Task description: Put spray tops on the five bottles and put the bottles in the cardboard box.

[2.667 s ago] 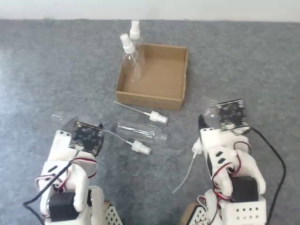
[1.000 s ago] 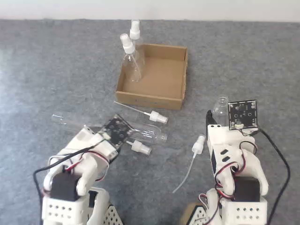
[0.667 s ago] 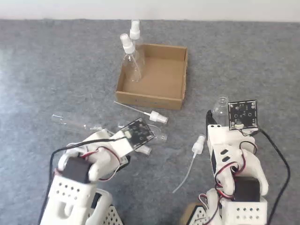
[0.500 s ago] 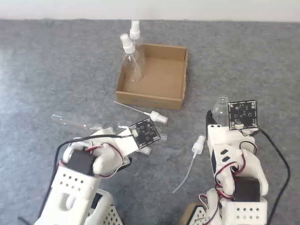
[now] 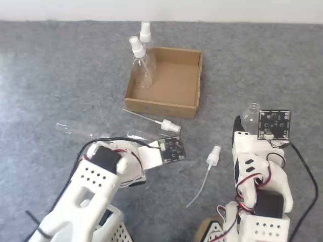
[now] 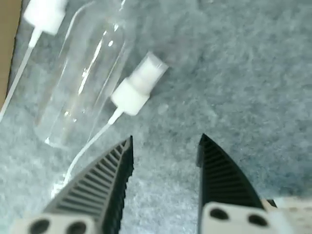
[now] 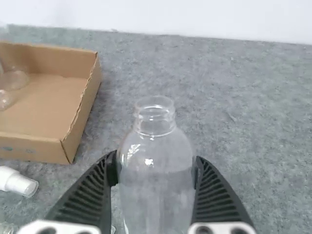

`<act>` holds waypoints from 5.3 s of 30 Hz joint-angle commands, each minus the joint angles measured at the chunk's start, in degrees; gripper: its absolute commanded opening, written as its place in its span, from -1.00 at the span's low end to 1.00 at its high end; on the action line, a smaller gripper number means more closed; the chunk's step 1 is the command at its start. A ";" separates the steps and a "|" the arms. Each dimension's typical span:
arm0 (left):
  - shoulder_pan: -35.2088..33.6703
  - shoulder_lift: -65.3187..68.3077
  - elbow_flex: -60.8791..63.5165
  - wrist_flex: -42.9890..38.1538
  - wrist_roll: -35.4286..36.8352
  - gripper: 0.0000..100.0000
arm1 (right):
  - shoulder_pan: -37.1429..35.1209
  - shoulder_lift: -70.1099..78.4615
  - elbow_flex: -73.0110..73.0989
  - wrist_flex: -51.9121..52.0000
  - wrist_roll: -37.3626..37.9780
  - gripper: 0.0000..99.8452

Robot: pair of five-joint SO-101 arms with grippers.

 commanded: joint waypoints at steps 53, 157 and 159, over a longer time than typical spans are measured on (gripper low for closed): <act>3.16 38.68 -13.58 -18.11 -8.88 -0.64 | 0.48 -1.10 -0.62 -1.45 0.18 -0.91; -0.44 3.78 -23.78 7.56 15.30 -0.98 | -10.95 -1.19 1.93 -1.63 -0.26 -0.91; -0.70 1.23 -23.60 7.56 16.18 -0.98 | -12.18 -1.19 2.02 -1.36 -0.26 -0.91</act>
